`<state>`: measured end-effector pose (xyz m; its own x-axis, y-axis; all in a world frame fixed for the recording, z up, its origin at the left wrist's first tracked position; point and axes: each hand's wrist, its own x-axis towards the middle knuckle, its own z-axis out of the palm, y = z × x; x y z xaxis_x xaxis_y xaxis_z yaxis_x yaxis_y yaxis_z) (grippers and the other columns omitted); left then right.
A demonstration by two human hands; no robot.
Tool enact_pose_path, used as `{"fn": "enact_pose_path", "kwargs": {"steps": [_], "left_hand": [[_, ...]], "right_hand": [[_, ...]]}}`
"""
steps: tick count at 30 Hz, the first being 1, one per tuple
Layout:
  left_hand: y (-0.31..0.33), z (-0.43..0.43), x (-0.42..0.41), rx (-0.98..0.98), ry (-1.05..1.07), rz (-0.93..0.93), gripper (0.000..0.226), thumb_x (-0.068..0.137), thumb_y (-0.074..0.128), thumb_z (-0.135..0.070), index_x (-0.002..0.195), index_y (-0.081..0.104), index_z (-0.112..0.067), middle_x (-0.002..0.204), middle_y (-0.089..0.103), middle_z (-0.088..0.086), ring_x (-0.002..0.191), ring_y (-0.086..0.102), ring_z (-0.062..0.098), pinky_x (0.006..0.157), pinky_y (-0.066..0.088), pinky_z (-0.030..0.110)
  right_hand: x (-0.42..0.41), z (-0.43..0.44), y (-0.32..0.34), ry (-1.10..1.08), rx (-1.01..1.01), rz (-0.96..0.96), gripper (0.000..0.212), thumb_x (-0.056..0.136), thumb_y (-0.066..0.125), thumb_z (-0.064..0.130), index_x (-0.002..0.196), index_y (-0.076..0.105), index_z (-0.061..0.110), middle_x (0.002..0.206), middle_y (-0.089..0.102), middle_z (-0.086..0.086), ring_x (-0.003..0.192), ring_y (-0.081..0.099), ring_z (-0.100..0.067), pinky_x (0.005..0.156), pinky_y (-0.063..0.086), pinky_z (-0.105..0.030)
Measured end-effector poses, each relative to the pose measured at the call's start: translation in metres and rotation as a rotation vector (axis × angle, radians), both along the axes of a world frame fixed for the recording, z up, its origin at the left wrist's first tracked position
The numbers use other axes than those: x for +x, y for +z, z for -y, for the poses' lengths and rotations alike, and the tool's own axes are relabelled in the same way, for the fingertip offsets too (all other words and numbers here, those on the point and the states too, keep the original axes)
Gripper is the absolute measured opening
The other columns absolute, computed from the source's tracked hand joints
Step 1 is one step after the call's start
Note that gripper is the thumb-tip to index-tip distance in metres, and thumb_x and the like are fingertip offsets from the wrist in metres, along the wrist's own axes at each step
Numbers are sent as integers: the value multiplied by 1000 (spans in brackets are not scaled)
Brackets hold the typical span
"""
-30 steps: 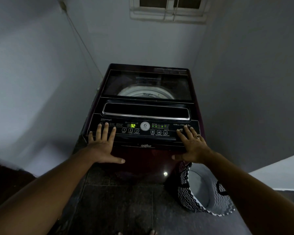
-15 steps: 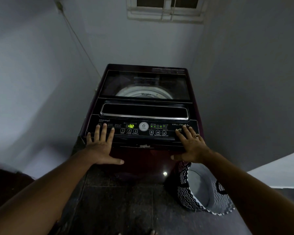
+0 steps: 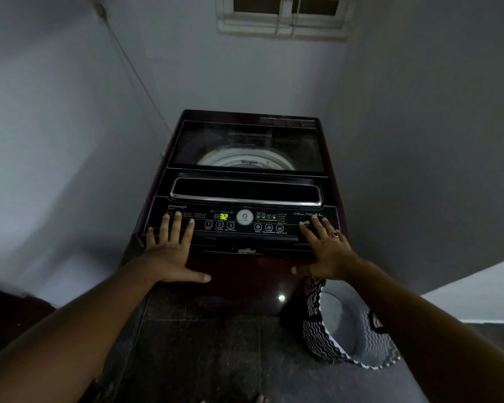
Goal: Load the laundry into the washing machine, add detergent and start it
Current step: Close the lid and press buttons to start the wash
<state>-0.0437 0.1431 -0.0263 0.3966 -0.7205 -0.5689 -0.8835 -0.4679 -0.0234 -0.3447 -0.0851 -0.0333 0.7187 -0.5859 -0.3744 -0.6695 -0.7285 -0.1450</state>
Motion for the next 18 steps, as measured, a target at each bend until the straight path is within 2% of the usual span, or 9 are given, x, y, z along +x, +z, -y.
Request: {"fn": "enact_pose_path", "kwargs": {"steps": [18], "left_hand": [[0, 1, 0, 8, 6, 6, 152, 46, 43, -103, 141, -43, -21, 141, -56, 15, 135, -46, 38, 114, -9, 68]], "right_hand": [[-1, 1, -2, 7, -7, 0, 128, 66, 55, 89, 158, -13, 31, 165, -24, -11, 152, -21, -34, 121, 1, -57]]}}
